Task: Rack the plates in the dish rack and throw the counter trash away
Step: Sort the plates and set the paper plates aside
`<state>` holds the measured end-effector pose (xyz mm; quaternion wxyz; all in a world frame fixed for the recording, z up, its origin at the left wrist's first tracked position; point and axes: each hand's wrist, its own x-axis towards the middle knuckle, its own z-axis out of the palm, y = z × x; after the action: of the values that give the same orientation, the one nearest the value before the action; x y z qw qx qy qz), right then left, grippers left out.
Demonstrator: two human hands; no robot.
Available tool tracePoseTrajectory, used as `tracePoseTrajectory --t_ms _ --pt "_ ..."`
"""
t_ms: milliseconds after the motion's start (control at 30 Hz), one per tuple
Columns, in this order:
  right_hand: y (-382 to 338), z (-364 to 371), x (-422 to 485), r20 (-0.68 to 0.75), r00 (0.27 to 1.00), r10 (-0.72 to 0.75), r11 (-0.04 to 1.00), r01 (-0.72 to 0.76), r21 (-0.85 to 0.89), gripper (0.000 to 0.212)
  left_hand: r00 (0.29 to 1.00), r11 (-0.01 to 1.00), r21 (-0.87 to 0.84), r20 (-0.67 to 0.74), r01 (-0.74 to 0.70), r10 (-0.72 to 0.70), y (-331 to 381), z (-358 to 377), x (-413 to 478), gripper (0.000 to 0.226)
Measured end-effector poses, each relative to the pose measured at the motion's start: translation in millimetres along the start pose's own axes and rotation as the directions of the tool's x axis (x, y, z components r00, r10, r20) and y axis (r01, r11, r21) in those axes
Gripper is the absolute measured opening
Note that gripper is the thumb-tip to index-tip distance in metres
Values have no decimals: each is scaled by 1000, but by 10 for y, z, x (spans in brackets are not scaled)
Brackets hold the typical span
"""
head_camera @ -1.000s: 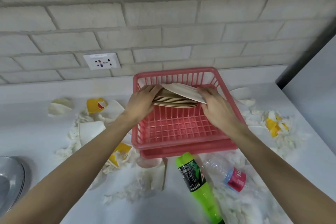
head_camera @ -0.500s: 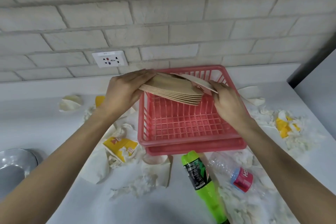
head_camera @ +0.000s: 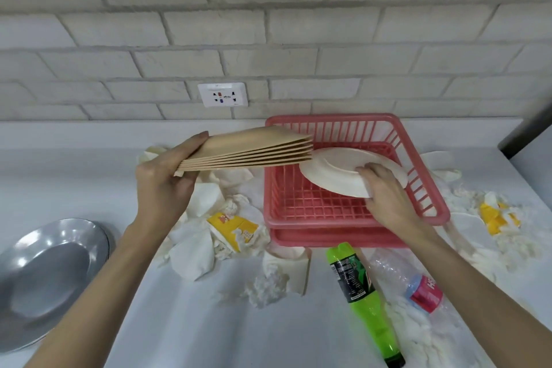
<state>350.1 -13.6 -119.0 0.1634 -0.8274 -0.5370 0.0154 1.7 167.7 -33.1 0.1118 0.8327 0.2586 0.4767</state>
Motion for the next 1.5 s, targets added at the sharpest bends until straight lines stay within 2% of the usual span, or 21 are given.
tracePoseTrajectory --t_ms 267,433,533,600,733,900,1000,1133,1233,1333,1433,1500 --pt "-152 -115 -4 135 987 81 997 -79 -17 82 992 991 -38 -13 125 -126 -72 -99 -193 36" --pt "-316 -130 -71 114 990 86 996 -85 -14 79 970 970 -29 5 242 -242 -128 -181 -168 29" --pt "-417 -100 -121 58 997 59 998 -59 1 73 944 939 -94 6 330 -331 -129 -286 -165 21" --pt "-507 -89 -148 24 999 38 999 -39 30 70 898 888 -139 36 438 -438 -148 -360 -178 13" --pt "-886 -99 -178 -63 996 -56 990 64 127 57 762 733 -223 85 643 -642 -293 -514 -251 15" --pt "-1692 -35 -143 -120 987 -107 919 144 366 40 577 508 -315 183 802 -796 -526 -773 -427 23" --pt "-2211 78 -110 -68 995 -76 822 101 561 37 470 377 -343 245 860 -848 -665 -955 -606 23" --pt "-2732 335 -60 98 992 -84 639 -22 769 29 375 243 -382 323 892 -869 -820 -1172 -871 20" --pt "-2966 537 -18 162 985 -56 570 -102 815 26 316 165 -420 322 892 -892 -906 -1329 -1021 7" --pt "-3171 668 -27 184 980 -73 581 -108 806 26 273 137 -385 324 913 -906 -1076 -1491 -1172 20" --pt "-3386 786 -85 252 965 -77 593 -159 789 30 254 143 -342 306 929 -917 -1268 -1659 -1317 18" --pt "-3546 880 -124 297 951 -86 609 -186 771 31 248 164 -295 275 941 -929 -1400 -1781 -1410 34"
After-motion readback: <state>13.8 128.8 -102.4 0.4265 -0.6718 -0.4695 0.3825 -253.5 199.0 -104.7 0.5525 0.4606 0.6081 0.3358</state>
